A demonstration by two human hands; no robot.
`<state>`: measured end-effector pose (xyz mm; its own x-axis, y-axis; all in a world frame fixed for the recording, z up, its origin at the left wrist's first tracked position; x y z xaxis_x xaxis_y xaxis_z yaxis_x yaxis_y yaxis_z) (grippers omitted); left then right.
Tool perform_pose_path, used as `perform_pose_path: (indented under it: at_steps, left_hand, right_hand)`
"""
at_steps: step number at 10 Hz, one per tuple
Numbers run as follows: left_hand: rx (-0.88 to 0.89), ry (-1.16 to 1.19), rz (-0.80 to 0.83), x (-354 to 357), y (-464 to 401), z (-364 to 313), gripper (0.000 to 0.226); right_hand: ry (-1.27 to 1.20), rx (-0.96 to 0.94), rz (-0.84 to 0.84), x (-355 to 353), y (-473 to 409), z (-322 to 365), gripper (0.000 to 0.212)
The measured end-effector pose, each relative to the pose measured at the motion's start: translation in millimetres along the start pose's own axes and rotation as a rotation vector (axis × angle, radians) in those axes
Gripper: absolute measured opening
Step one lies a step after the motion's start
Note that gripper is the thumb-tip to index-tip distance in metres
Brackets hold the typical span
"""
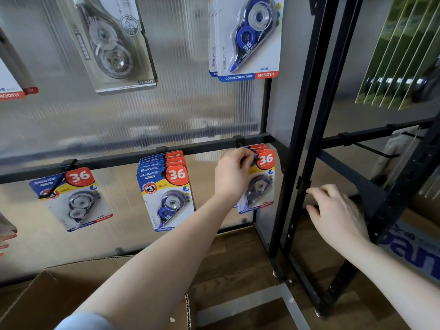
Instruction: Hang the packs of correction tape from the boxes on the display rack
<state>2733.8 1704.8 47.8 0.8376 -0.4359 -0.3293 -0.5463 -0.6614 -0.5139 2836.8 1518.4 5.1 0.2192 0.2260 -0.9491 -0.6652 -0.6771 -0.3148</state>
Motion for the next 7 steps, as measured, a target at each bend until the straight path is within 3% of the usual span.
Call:
perform_pose_path:
  at_steps: [5,7]
  left_hand:
    - [0.146,-0.26,0.03,-5.4,-12.4,2.7,0.023]
    - [0.468,-0.43,0.017,-29.2,15.9,3.3,0.039]
  right_hand:
    - [0.022,-0.03,0.011,-4.8,-7.2,16.3,0.04]
    - [0.052,-0.023,-0.013,-8.1,-7.3,24.1,0.043]
Point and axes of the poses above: each hand's wrist, its own y-axis away from the middle knuckle, its own x-axis out of the palm, z = x × y, the point moved 4 cm from there along -y, towards the middle knuckle, and after that the axes turned 9 degrees about y, right-handed, at the moved point
